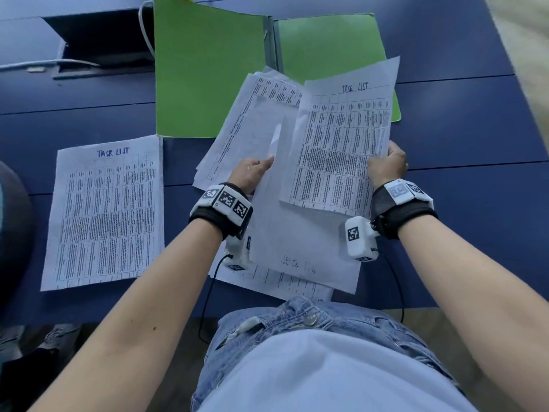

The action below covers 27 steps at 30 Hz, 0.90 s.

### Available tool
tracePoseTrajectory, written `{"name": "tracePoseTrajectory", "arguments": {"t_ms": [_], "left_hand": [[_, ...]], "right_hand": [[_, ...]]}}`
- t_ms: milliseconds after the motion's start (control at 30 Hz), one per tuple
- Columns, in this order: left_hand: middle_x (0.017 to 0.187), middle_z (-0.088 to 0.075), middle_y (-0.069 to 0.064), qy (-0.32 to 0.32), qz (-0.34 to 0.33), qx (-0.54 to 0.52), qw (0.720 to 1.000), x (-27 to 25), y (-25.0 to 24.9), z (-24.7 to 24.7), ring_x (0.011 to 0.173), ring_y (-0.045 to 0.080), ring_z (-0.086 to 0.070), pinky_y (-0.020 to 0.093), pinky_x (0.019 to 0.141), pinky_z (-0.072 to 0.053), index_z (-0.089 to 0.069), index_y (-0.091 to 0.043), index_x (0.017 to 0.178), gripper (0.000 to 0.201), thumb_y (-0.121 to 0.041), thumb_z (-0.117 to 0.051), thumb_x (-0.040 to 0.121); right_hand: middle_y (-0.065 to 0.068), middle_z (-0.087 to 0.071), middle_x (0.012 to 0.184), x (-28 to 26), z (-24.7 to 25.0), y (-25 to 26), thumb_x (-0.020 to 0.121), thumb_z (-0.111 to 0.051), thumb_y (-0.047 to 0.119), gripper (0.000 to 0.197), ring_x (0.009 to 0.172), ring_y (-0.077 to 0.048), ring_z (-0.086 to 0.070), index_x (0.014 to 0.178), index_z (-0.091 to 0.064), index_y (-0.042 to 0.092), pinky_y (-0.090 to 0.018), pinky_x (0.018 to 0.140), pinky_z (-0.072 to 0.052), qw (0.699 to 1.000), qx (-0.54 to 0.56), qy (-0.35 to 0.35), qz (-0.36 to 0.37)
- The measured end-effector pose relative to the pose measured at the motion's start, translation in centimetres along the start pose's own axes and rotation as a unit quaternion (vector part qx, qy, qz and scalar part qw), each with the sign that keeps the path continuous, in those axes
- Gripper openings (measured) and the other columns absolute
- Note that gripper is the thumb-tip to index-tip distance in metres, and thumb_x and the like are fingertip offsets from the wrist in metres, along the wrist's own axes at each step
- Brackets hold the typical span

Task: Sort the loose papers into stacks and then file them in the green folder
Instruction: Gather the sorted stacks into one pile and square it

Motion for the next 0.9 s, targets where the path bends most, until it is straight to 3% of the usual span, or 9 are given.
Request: {"name": "tracePoseTrajectory", "arguments": {"t_ms": [100, 200, 300, 367, 433, 533, 667, 767, 900], "left_hand": [[0.056, -0.055, 0.001, 0.012, 0.014, -0.036, 0.999, -0.1, 0.6, -0.2, 0.061, 0.017, -0.050, 0.020, 0.052, -0.041, -0.052, -0.013, 0.065, 0.045, -0.050, -0.046, 0.090], [0.112, -0.067, 0.011, 0.071, 0.068, -0.115, 0.989, 0.6, 2.6, -1.6, 0.102, 0.025, -0.063, 0.037, 0.092, -0.049, -0.064, -0.014, 0.112, 0.085, -0.082, -0.040, 0.068], [0.075, -0.070, 0.005, 0.048, 0.029, -0.059, 0.997, -1.3, 0.9, -0.6, 0.072, 0.015, -0.066, 0.034, 0.075, -0.048, -0.063, -0.003, 0.084, 0.031, -0.031, -0.052, 0.092], [0.061, -0.070, 0.008, -0.027, -0.006, 0.037, 0.999, -2.1, -0.4, 1.8, 0.065, 0.014, -0.069, 0.037, 0.067, -0.046, -0.060, 0.003, 0.070, 0.026, -0.005, -0.045, 0.090], [0.099, -0.069, 0.025, -0.147, -0.034, 0.120, 0.981, -2.8, -2.3, 6.1, 0.101, 0.030, -0.064, 0.039, 0.086, -0.049, -0.067, 0.008, 0.091, 0.028, 0.003, -0.040, 0.084], [0.115, -0.065, 0.021, -0.290, -0.076, 0.137, 0.944, -4.0, -5.4, 12.9, 0.110, 0.030, -0.060, 0.026, 0.094, -0.042, -0.066, 0.002, 0.109, 0.038, 0.004, -0.037, 0.085], [0.069, -0.058, 0.006, -0.468, -0.235, 0.108, 0.845, -8.3, -11.1, 18.6, 0.067, 0.005, -0.054, 0.021, 0.067, -0.035, -0.064, -0.003, 0.081, 0.029, -0.009, -0.036, 0.084], [0.064, -0.051, -0.002, -0.415, -0.384, 0.077, 0.821, -10.5, -14.5, 16.7, 0.053, -0.009, -0.042, 0.018, 0.058, -0.034, -0.057, -0.007, 0.074, 0.025, -0.014, -0.036, 0.085], [0.116, -0.064, 0.014, -0.208, -0.407, 0.118, 0.882, -8.4, -13.3, 10.5, 0.107, 0.015, -0.059, 0.016, 0.099, -0.038, -0.070, -0.002, 0.098, 0.032, 0.006, -0.047, 0.077]], "right_hand": [[-0.001, -0.063, 0.091, -0.2, -0.3, -0.2, 0.083, -0.044, 0.001, 0.032, 0.080, -0.019, -0.053, 0.105, -0.065, 0.013, -0.026, 0.072, -0.047, 1.000, -0.004, 0.031, -0.001], [-0.004, -0.066, 0.095, -0.3, -0.6, -0.2, 0.083, -0.045, 0.001, 0.032, 0.082, -0.018, -0.054, 0.105, -0.065, 0.013, -0.024, 0.072, -0.044, 0.999, -0.002, 0.046, 0.006], [-0.008, -0.069, 0.103, -0.5, -0.2, 0.1, 0.083, -0.044, 0.000, 0.031, 0.083, -0.017, -0.053, 0.104, -0.065, 0.011, -0.021, 0.071, -0.041, 0.999, -0.007, 0.036, 0.017], [-0.011, -0.069, 0.106, -0.6, -0.2, 0.3, 0.083, -0.044, -0.002, 0.031, 0.084, -0.019, -0.051, 0.104, -0.064, 0.009, -0.022, 0.071, -0.040, 0.999, -0.018, 0.037, 0.019], [-0.016, -0.067, 0.105, -0.8, -0.3, 0.4, 0.084, -0.044, -0.002, 0.026, 0.085, -0.024, -0.052, 0.098, -0.064, 0.008, -0.024, 0.071, -0.039, 0.998, -0.041, 0.044, 0.021], [-0.019, -0.063, 0.099, -1.5, -0.9, 0.6, 0.084, -0.043, -0.001, 0.021, 0.095, -0.032, -0.056, 0.083, -0.059, 0.012, -0.026, 0.071, -0.038, 0.994, -0.076, 0.072, 0.022], [-0.020, -0.058, 0.114, -2.7, -2.5, 1.0, 0.083, -0.045, 0.000, 0.043, 0.095, -0.033, -0.056, 0.123, -0.038, 0.010, -0.031, 0.072, -0.043, 0.993, -0.041, 0.107, 0.012], [-0.021, -0.057, 0.106, -3.7, -3.9, 1.6, 0.082, -0.045, -0.001, 0.055, 0.085, -0.031, -0.056, 0.129, -0.024, 0.017, -0.037, 0.069, -0.046, 0.991, -0.004, 0.130, 0.032], [-0.010, -0.048, 0.095, -4.1, -3.7, 2.2, 0.081, -0.047, -0.003, 0.071, 0.067, -0.024, -0.050, 0.139, -0.015, 0.022, -0.031, 0.057, -0.039, 0.991, 0.002, 0.117, 0.069]]}}
Point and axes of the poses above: each hand's wrist, its own x-axis towards the middle knuckle, its own z-axis out of the back of the hand, y = z × x, the point moved 8 cm from there along x, towards the middle knuckle
